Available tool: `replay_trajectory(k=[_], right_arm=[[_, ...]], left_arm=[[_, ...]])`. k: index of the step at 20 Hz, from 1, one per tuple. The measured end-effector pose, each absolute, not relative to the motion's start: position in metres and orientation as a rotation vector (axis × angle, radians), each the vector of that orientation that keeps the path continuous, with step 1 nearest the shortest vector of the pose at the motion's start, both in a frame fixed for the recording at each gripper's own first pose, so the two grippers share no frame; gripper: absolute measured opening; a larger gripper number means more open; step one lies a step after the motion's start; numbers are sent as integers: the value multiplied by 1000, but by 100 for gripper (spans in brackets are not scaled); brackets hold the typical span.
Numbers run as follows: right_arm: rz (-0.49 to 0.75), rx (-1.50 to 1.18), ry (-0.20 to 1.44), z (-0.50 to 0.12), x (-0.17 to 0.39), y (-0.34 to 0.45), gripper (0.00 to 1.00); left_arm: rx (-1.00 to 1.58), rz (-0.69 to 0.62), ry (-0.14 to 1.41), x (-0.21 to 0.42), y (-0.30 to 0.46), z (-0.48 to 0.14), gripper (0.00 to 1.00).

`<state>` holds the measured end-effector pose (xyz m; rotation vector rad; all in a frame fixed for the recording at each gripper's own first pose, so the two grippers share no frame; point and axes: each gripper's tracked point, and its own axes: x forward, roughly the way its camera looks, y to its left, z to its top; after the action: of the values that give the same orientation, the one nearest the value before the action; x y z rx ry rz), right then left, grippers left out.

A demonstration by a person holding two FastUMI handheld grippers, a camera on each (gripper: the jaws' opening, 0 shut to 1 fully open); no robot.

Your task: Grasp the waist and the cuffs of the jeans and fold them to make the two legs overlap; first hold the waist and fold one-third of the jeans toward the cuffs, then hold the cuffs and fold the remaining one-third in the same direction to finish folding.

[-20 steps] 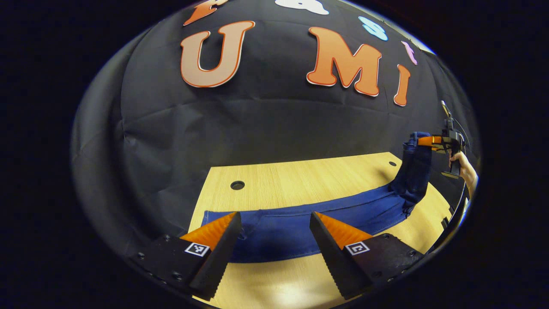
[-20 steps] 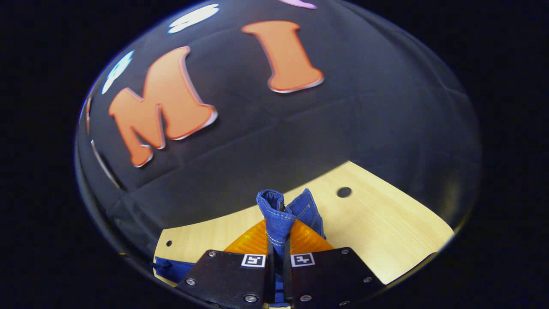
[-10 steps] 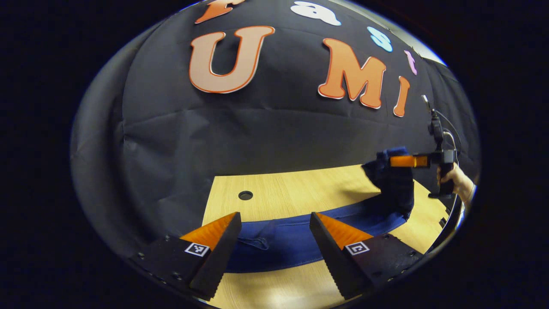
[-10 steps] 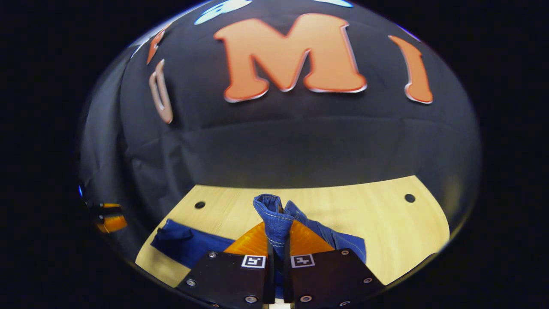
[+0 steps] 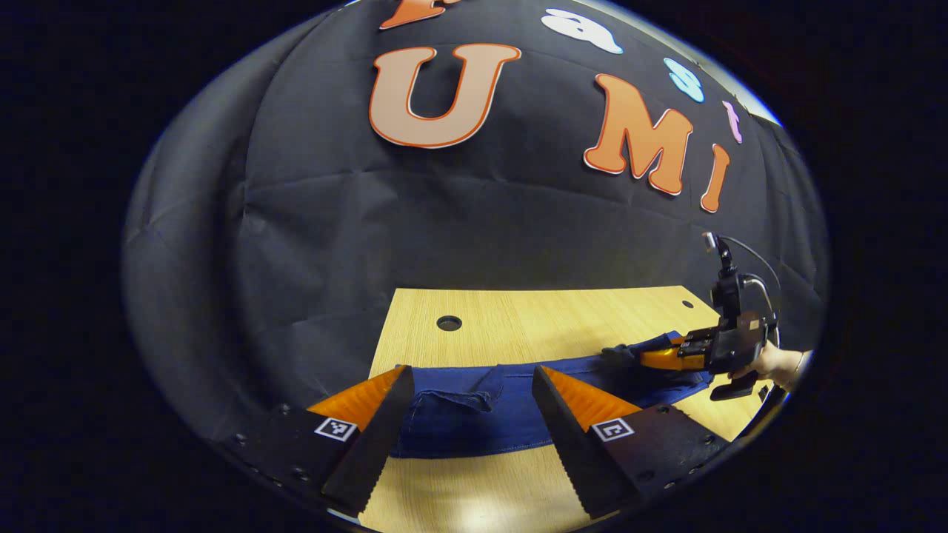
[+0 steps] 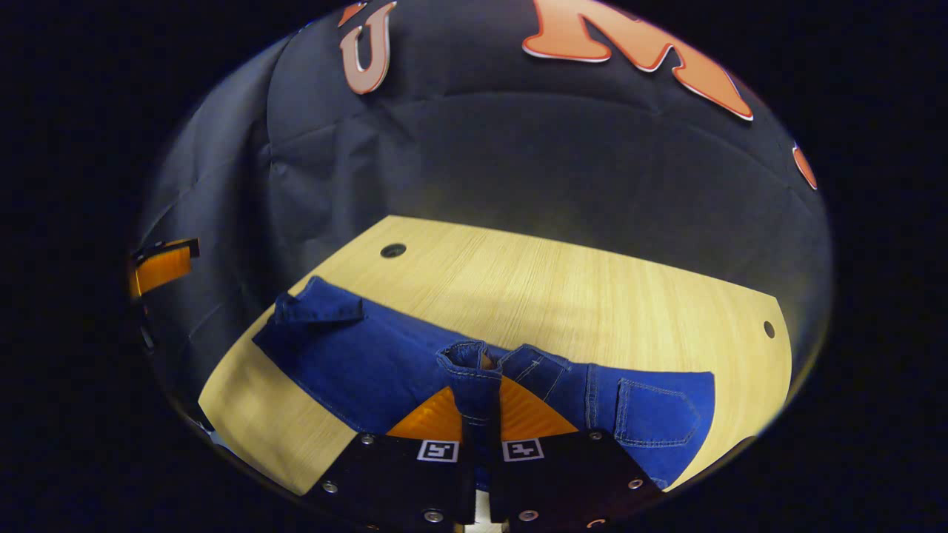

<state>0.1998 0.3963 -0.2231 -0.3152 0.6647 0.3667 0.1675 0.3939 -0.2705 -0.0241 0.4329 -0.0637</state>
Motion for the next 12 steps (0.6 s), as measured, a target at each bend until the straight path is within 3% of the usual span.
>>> replay_trajectory(k=[3,6,11,12], right_arm=[[374,-322,714,-245,188,401,7],[407,-273,754,-257,179,413,22],[403,-165,795,-249,172,426,98],[400,-165,777,-241,176,424,98]], left_arm=[[-33,-54,452,167,402,-280,99],[-61,-45,464,168,407,-290,99],[-147,-17,479,159,423,-298,99],[-213,-3,468,156,428,-296,98]])
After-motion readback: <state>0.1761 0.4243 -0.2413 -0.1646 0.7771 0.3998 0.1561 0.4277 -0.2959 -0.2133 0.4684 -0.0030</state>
